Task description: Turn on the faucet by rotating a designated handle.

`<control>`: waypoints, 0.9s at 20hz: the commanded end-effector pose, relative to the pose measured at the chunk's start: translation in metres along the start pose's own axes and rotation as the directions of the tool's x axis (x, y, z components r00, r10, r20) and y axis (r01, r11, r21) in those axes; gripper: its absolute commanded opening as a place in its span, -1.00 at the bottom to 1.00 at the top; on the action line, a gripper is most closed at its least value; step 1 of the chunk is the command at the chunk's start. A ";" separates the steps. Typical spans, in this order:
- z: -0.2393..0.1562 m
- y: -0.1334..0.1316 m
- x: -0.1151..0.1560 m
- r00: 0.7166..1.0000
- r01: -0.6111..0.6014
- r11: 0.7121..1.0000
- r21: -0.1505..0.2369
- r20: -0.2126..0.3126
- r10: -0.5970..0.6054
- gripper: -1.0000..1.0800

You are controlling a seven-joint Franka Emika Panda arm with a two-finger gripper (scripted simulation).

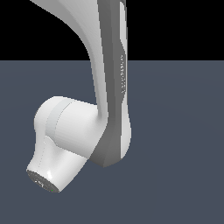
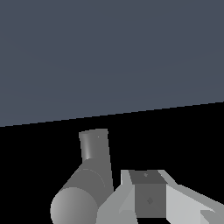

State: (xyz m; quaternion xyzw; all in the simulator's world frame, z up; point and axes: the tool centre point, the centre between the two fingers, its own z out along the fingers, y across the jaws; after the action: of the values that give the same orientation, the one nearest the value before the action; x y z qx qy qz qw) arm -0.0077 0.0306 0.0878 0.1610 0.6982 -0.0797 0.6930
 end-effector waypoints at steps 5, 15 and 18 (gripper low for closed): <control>0.012 -0.006 0.011 0.997 0.072 0.995 -0.066 0.016 -0.071 -1.00; 0.021 -0.009 0.016 0.994 0.112 0.989 -0.100 0.027 -0.110 -1.00; 0.021 -0.009 0.016 0.994 0.112 0.989 -0.100 0.027 -0.110 -1.00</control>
State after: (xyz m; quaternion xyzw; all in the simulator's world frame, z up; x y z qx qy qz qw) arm 0.0088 0.0173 0.0703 0.0858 0.7019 -0.0844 0.7020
